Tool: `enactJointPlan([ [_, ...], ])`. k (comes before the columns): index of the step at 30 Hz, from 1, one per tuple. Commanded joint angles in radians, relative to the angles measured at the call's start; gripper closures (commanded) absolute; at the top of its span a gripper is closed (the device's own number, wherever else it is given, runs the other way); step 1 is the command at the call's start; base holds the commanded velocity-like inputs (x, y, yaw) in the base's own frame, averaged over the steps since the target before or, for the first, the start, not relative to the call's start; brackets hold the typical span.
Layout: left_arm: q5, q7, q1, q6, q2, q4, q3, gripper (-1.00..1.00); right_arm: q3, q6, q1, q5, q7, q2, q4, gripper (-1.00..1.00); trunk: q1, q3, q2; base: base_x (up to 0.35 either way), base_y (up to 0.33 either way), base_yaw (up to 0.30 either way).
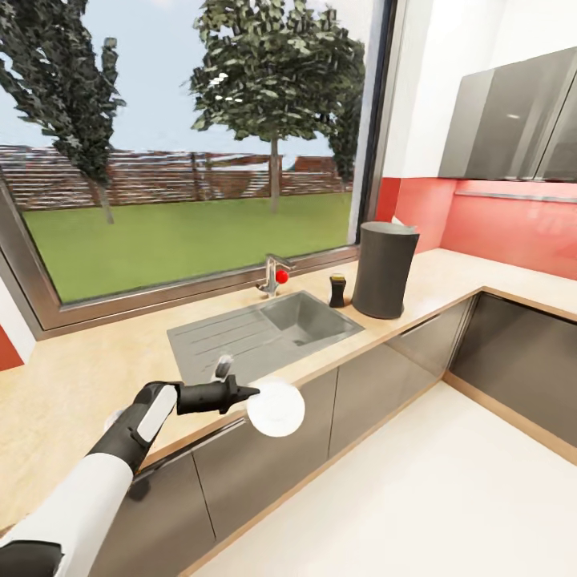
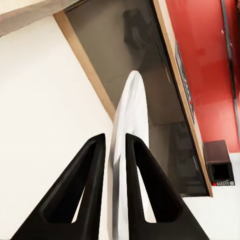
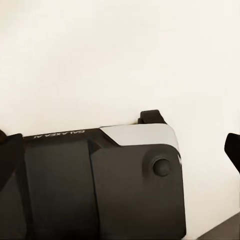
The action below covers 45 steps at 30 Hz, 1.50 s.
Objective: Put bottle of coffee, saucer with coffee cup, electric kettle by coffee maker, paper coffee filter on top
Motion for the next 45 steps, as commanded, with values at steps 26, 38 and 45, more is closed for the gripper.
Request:
enactJointPlan([
  [26, -0.007, -0.002, 0.111, -0.168, -0.021, -0.005, -0.009, 1.00, 0.007, 0.004, 0.026, -0.011, 0.126, -0.018, -0.002, -1.00, 0.000, -0.006, -0.001, 0.077, -0.044, -0.118],
  [38, -0.008, -0.003, 0.129, -0.173, -0.123, -0.014, -0.011, 1.00, 0.008, 0.000, 0.037, -0.009, 0.126, -0.018, -0.002, -1.00, 0.000, -0.008, -0.001, 0.280, -0.205, -0.098],
  [45, -0.011, -0.002, 0.132, -0.174, -0.152, -0.016, -0.093, 1.00, 0.008, 0.000, 0.038, -0.008, 0.127, -0.018, -0.002, -1.00, 0.000, -0.008, -0.001, 0.281, -0.211, 0.000],
])
